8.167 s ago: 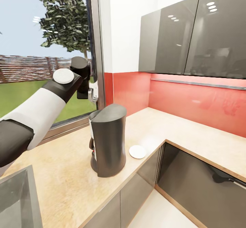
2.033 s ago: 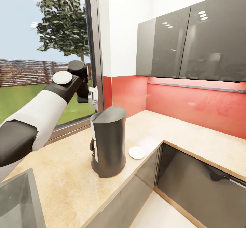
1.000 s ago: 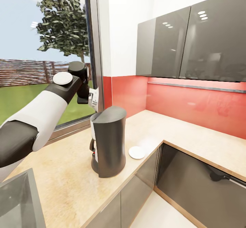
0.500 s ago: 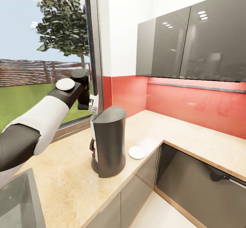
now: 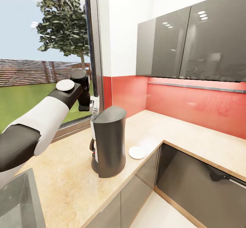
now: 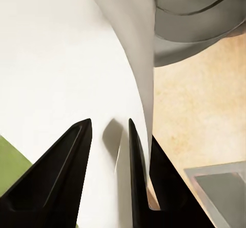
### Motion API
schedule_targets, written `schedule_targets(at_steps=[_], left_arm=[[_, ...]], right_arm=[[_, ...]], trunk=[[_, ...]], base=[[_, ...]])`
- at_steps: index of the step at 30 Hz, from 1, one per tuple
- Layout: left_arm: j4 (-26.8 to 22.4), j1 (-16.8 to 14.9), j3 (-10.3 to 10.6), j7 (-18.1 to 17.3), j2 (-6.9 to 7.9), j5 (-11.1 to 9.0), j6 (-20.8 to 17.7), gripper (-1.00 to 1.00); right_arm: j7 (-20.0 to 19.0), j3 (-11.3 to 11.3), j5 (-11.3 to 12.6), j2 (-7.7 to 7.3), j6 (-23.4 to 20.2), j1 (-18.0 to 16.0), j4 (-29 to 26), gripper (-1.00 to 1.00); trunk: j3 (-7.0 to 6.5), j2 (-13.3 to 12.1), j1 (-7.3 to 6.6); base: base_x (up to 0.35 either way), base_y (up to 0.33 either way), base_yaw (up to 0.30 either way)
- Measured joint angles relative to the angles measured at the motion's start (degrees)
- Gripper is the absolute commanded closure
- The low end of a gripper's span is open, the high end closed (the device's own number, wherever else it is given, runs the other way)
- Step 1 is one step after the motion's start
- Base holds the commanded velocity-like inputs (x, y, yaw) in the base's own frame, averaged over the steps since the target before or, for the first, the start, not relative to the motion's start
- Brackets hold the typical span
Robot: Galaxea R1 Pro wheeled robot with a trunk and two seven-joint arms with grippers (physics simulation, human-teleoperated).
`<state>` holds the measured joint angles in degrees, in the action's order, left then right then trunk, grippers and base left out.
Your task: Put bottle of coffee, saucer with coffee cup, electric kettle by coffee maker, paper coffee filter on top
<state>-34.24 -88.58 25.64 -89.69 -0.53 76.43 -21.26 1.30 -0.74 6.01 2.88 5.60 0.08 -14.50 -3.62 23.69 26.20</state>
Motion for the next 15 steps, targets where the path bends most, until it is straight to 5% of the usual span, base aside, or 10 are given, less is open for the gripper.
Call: schedule_targets(at_steps=[7, 8, 15], left_arm=[[0.1, 0.0, -0.1, 0.0, 0.00, -0.5, -0.1, 1.00], [0.1, 0.0, -0.1, 0.0, 0.00, -0.6, -0.2, -1.00], [0.1, 0.0, -0.1, 0.0, 0.02, -0.9, 0.0, -1.00]], right_arm=[[0.0, 0.0, 0.0, 0.00, 0.0, 0.0, 0.0, -1.00], [0.0, 0.0, 0.0, 0.00, 0.0, 0.0, 0.0, -1.00], [0.0, 0.0, 0.0, 0.00, 0.0, 0.0, 0.0, -1.00]], trunk=[[0.00, 0.0, 0.00], [0.00, 0.0, 0.00], [0.00, 0.0, 0.00]], base=[[0.000, 0.000, 0.000], [0.000, 0.000, 0.000], [0.000, 0.000, 0.000]])
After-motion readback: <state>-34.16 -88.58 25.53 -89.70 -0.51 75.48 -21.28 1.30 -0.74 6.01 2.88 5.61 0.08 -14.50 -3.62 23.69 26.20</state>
